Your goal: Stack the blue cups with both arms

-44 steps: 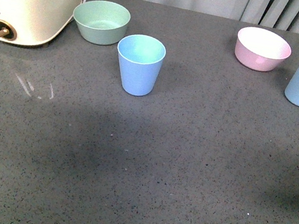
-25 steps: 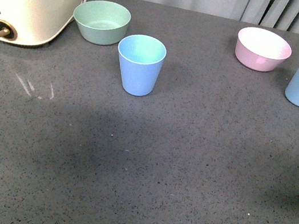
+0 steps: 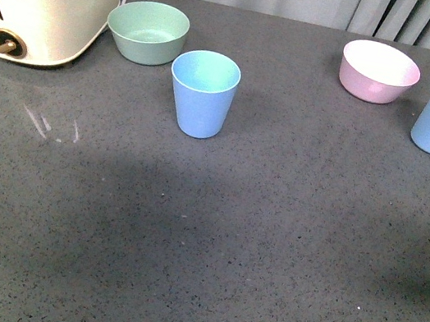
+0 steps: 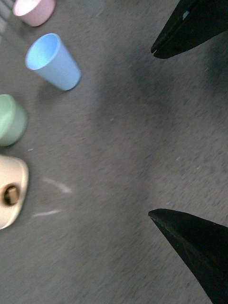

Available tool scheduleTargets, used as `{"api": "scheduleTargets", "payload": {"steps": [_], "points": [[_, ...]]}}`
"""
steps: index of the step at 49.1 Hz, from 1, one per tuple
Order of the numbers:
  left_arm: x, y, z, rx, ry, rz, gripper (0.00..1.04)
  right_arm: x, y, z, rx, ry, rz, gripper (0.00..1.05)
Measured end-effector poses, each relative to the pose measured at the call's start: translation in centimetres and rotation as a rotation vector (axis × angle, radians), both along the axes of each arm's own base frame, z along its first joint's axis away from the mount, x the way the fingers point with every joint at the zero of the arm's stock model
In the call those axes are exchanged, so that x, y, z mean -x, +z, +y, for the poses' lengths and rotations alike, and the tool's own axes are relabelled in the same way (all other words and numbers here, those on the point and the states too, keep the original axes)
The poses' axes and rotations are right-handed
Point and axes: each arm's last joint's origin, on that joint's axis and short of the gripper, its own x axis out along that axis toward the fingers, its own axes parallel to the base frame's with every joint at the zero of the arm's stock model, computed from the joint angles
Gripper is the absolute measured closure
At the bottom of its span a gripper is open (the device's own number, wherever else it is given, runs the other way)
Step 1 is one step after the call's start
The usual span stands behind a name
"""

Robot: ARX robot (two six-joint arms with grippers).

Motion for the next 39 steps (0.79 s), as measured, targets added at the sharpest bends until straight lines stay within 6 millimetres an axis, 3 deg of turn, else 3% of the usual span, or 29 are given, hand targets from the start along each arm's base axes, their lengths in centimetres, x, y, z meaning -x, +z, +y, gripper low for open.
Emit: {"api": "scheduleTargets", "payload": {"steps": [3,10,18,39], "points": [[-2.3,0.8,-0.3,0.06,-0.006,0.082,0.09,0.0,0.0,0.0,0.0,0.0,0.0,0.09],[-7.9,2.0,-1.2,0.109,0.0,0.098,0.09,0.0,0.0,0.0,0.0,0.0,0.0,0.09],[-14.3,1.9,-4.7,0.115,-0.076,0.149,0.09,0.0,0.0,0.0,0.0,0.0,0.0,0.09],[-21.9,-2.0,-12.0,0.057,-0.119,0.29,0.09,0.0,0.0,0.0,0.0,0.0,0.0,0.09]]}}
